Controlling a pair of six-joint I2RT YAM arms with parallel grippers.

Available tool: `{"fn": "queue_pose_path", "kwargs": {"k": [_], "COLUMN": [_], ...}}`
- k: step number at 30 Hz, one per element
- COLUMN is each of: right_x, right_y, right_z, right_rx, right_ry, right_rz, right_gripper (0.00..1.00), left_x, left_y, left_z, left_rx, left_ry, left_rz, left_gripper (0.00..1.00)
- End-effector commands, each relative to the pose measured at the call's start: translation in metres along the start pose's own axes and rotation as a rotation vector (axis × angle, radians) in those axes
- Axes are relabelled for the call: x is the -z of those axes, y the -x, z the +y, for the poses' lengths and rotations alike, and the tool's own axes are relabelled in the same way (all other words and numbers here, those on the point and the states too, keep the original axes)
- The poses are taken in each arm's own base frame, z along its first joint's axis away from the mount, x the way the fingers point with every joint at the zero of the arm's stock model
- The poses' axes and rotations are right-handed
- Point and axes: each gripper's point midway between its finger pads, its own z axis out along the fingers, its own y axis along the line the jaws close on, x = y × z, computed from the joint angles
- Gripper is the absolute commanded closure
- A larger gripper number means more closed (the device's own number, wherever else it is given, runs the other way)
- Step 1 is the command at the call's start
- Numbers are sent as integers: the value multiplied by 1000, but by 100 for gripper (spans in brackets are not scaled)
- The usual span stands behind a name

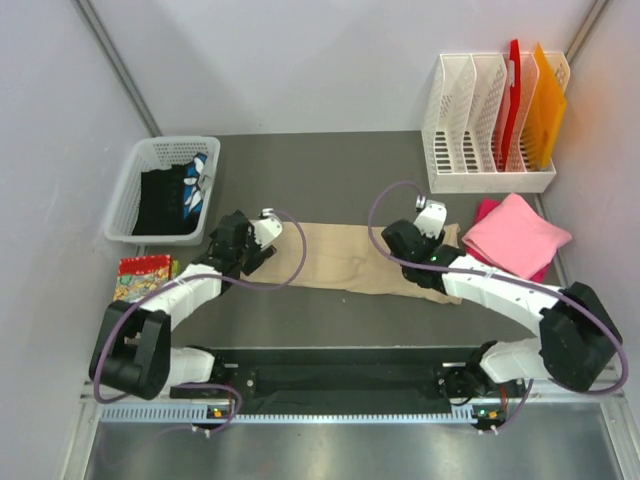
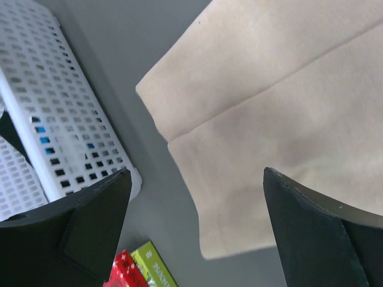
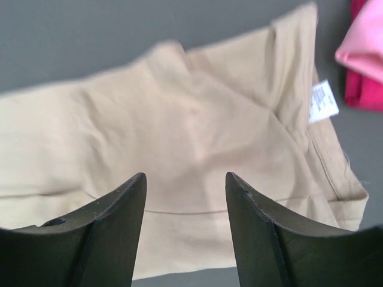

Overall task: Fold and stack the t-shirts
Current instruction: Fold the tshirt

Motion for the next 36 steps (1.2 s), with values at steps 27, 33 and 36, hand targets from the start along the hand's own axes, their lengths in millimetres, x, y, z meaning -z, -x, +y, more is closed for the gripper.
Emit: {"fn": "queue_pose_path", "kwargs": {"k": [27,33,36], "right_x": [-87,-84,-78], "right_y": [-51,-60,-62], "right_z": [-28,-35,-47], "right_rx": [48,44,30], "right_ry": [-214,-217,-241], "right_rz": [172,189,178], "right_gripper": [46,46,46], "left_x": [-30,-12,0], "left_y": [-68,-63,-59], "left_z": [6,-2,-17], "left_rx": [-17,13,12], "left_ry": [39,-43,-136], "left_rz": [164,136,110], "left_gripper": [4,4,4]}}
